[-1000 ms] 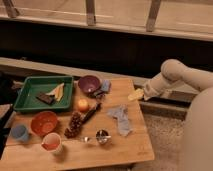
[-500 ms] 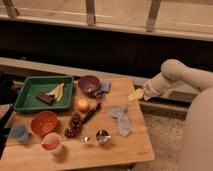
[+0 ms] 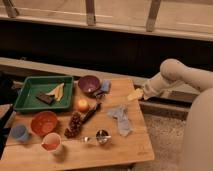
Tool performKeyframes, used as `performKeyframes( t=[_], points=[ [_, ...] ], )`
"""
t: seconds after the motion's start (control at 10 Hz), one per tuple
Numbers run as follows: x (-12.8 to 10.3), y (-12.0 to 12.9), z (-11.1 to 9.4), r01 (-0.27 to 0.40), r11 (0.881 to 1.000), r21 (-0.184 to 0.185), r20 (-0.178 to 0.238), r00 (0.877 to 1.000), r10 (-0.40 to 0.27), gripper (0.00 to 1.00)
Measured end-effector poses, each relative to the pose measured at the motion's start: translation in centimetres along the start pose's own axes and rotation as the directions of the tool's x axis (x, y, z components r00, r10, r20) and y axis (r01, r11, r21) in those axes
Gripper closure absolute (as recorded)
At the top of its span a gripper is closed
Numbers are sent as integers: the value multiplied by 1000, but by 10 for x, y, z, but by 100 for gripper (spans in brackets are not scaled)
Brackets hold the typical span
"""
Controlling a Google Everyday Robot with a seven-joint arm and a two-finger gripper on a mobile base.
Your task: Place brush in purple bowl
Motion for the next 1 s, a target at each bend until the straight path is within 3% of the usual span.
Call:
performKeyframes(
  t=[0.2, 0.5, 0.7, 0.9, 1.0],
  points=[
    [-19, 23, 11, 72, 997, 39, 1, 997, -72, 20],
    [-64, 73, 43, 163, 980, 115, 17, 986, -167, 20],
    [-90, 91, 63, 169, 969, 182, 47, 983, -180, 20],
    [-102, 96, 83, 149, 971, 189, 63, 984, -164, 20],
    [-103, 96, 82, 147, 971, 189, 67, 985, -162, 20]
  ],
)
